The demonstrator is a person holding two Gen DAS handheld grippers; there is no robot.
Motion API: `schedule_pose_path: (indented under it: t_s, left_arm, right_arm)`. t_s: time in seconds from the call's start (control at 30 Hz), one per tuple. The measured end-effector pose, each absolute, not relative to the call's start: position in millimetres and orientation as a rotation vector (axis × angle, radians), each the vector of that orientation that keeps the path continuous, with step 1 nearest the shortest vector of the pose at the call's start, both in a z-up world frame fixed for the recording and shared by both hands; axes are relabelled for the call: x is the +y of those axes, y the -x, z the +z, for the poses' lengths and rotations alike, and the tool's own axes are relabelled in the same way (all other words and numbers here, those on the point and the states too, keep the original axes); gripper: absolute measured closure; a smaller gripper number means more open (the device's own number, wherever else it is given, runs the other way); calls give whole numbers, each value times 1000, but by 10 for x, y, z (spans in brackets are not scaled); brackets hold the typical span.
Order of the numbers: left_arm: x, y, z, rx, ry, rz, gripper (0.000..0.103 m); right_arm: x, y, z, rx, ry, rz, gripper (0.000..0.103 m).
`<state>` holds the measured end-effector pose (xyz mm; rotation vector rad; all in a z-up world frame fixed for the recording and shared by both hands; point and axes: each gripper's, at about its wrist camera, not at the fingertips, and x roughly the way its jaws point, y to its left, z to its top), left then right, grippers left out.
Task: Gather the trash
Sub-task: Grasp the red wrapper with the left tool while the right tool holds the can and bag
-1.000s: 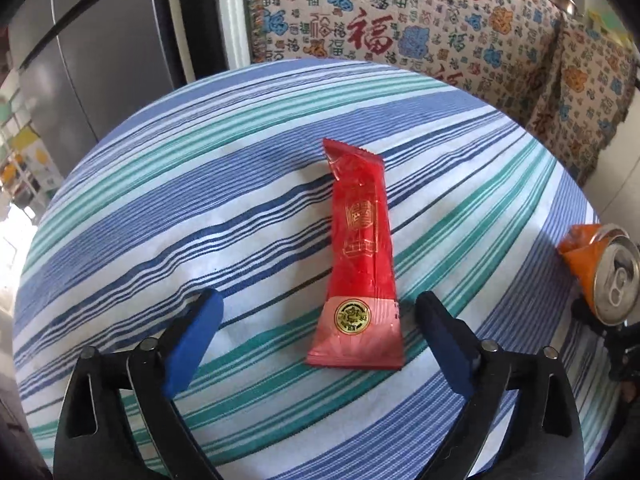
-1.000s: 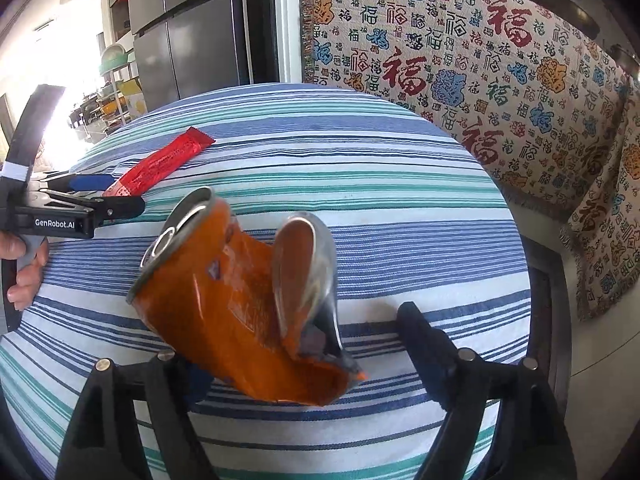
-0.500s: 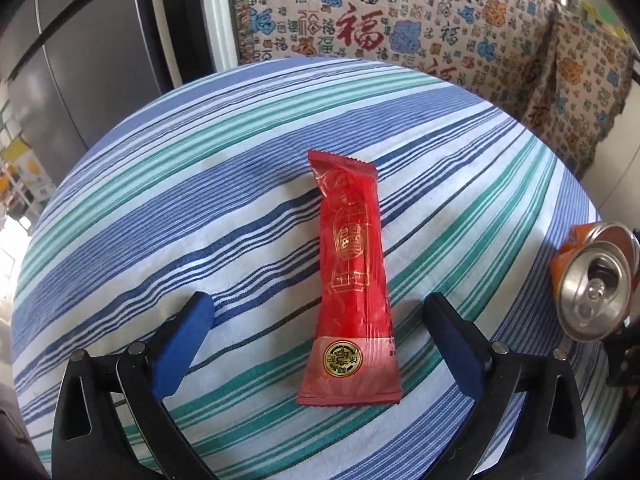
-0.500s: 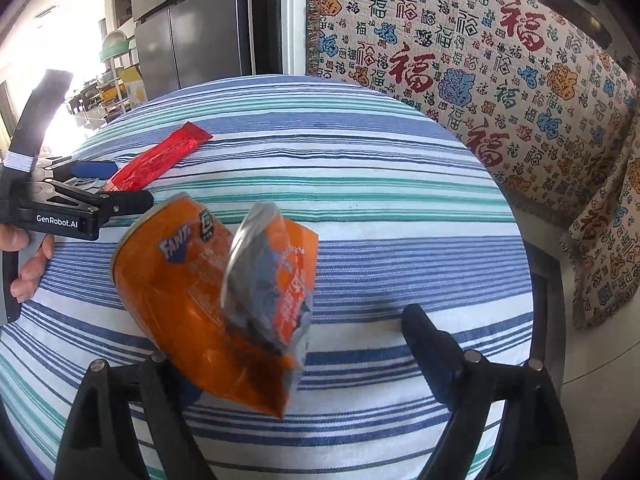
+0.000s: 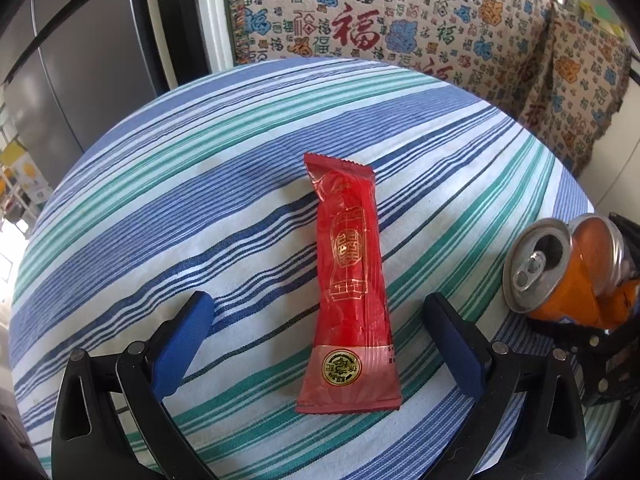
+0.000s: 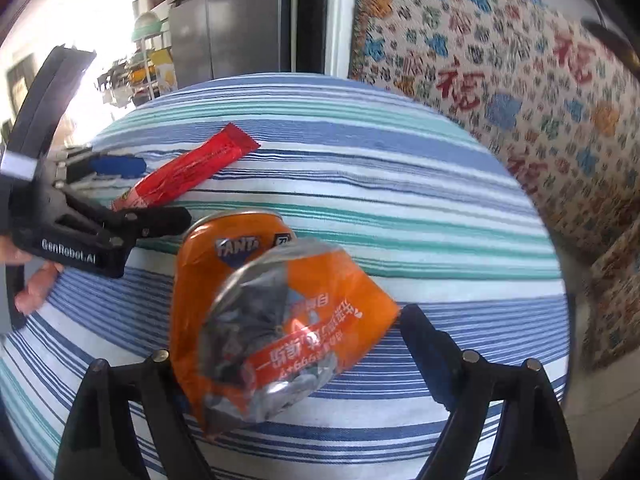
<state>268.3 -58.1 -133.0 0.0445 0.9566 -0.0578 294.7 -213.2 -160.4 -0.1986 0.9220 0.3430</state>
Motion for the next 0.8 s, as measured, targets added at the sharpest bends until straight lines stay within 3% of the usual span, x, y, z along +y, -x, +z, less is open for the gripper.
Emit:
schedule_pose_path:
  t_s: [0.1, 0.13, 0.2, 0.27, 0.3, 0.8]
  left_arm:
    - [-580, -2679, -1330, 953, -48, -59, 1]
    - [-585, -2675, -1321, 949, -47, -61, 5]
    - [-591, -2650, -1276, 918, -49, -73, 29]
    - [-584, -2626, -1249, 900, -44, -91, 65]
    - [-579, -2616, -1239, 894, -35, -107, 78]
    - [-576, -2471, -1246, 892, 40, -118, 79]
  right_arm:
    - [-2052, -2957, -1610, 911, 227, 346, 24]
    - [-2038, -2959, -1611, 910, 224, 341, 25]
    - [-2026, -2961, -1608, 909, 221, 338, 26]
    - [-2006, -2934, -1592, 904, 185, 360, 28]
    - [-1998, -2929, -1588, 904, 176, 362, 28]
    - [-2224, -2865, -1588, 926, 124, 314, 28]
